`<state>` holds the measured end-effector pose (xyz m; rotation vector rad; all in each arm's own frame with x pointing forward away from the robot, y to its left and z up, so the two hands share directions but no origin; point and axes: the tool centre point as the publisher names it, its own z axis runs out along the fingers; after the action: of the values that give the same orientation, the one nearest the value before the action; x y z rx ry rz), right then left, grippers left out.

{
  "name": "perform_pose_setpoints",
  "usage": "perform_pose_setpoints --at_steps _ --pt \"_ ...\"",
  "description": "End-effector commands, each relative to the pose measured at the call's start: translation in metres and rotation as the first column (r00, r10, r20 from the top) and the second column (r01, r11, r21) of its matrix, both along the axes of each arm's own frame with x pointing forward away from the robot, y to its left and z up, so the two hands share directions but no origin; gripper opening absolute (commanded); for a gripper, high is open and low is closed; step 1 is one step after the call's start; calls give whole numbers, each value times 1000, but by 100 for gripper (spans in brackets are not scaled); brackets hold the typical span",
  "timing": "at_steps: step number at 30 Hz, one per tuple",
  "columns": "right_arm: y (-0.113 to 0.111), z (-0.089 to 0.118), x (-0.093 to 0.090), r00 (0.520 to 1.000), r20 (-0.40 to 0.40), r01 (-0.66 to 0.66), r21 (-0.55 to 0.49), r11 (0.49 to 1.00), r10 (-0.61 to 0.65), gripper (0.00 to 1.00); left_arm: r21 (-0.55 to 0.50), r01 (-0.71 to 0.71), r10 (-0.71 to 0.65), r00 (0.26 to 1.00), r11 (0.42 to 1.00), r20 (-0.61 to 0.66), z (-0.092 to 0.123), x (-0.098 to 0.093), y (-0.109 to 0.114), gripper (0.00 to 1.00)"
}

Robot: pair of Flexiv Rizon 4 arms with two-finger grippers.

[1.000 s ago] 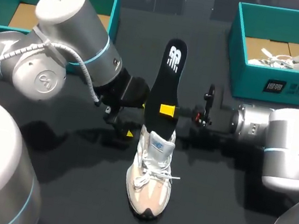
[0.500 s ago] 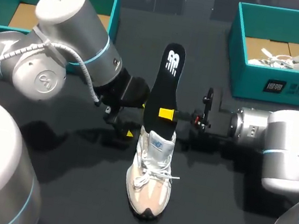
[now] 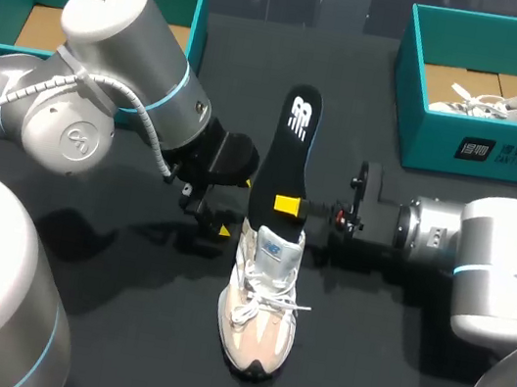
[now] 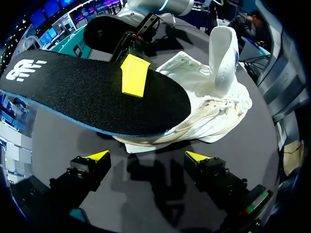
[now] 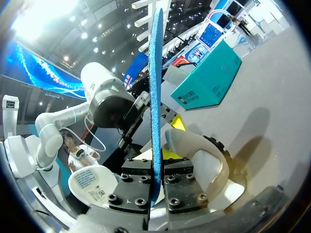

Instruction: Take the shoe out of the shoebox, open the shoe tongue, remove and reinsert the insole, then place the shoe into the shoebox

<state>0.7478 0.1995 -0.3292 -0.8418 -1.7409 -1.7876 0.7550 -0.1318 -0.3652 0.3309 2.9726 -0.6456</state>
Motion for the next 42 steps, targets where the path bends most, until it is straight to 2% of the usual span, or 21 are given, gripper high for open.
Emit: perform_pose_setpoints --at_steps 1,21,34,42 --pt "0 -7 -12 1000 -10 14 0 1000 -14 0 -1 1 -1 1000 1000 0 1 -1 2 100" --pt "7 -31 -34 994 -106 26 -7 1000 -27 0 -1 1 -1 1000 1000 0 1 -1 2 100" --pt "7 -29 -49 991 -122 48 -20 999 -50 0 -1 1 -1 1000 1000 0 1 -1 2 100" --pt "9 -33 -49 990 -136 41 -21 999 -43 0 -1 1 -1 1000 1000 0 1 -1 2 100"
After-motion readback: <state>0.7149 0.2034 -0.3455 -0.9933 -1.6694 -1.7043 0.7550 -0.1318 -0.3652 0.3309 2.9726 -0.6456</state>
